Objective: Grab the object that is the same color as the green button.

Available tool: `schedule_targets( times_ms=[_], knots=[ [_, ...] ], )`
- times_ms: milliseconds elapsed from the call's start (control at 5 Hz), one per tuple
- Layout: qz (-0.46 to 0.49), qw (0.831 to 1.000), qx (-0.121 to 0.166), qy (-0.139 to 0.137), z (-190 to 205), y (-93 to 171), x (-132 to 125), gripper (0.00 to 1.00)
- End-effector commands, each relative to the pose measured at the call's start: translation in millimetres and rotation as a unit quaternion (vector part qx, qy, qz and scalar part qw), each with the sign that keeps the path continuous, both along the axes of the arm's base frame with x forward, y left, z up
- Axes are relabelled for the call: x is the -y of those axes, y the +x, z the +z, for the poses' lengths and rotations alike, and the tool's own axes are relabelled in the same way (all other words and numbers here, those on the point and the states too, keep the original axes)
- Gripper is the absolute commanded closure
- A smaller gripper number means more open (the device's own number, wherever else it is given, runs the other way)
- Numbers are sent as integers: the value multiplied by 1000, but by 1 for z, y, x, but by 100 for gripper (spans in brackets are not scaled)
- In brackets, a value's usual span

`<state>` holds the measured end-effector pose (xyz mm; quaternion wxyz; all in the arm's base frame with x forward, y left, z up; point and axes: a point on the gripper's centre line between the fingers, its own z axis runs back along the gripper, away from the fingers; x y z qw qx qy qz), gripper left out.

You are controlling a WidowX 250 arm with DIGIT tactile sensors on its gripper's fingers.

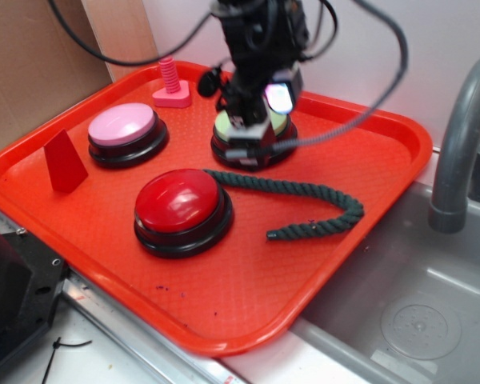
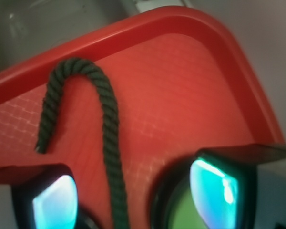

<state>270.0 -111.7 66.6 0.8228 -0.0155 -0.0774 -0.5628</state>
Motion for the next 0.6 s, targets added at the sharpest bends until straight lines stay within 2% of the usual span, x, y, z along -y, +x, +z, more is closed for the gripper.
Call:
schedule_targets(
  times_ms=[0, 200, 400],
  knots=[
    [-53, 998, 15, 9, -13, 2, 32, 0],
    [-59, 998, 7, 14, -21, 0, 37, 0],
    [-47, 998, -18, 23, -36, 0, 38, 0]
  ],
)
